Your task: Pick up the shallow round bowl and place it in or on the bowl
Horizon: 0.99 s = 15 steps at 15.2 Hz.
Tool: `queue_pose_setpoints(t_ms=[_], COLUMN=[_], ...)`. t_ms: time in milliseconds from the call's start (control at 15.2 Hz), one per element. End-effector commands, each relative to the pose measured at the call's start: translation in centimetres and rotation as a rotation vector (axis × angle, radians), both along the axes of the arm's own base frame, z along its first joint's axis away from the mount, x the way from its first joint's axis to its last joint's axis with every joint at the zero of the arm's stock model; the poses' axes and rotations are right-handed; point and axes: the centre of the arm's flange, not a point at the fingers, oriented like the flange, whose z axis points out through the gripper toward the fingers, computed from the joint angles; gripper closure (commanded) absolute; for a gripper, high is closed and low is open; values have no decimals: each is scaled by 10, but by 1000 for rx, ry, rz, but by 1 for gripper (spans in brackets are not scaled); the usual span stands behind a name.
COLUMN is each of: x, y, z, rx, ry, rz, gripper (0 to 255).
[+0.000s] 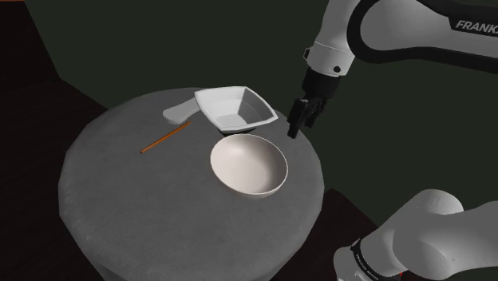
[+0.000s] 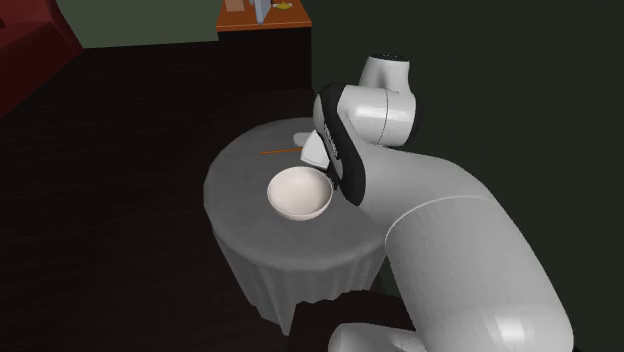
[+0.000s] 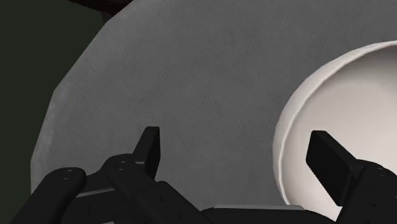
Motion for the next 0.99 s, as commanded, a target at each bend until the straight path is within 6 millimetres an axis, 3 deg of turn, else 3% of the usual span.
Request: queue_pose_setpoints(t_ms=[0, 198, 660, 924], x=[12, 28, 25, 24], y=[23, 49, 53, 53], z=[-4, -6, -43, -46], rx=[17, 38, 38, 38], ry=[-3, -7, -7, -7], rz=[28, 62, 62, 62], gripper=[0, 0, 0, 0])
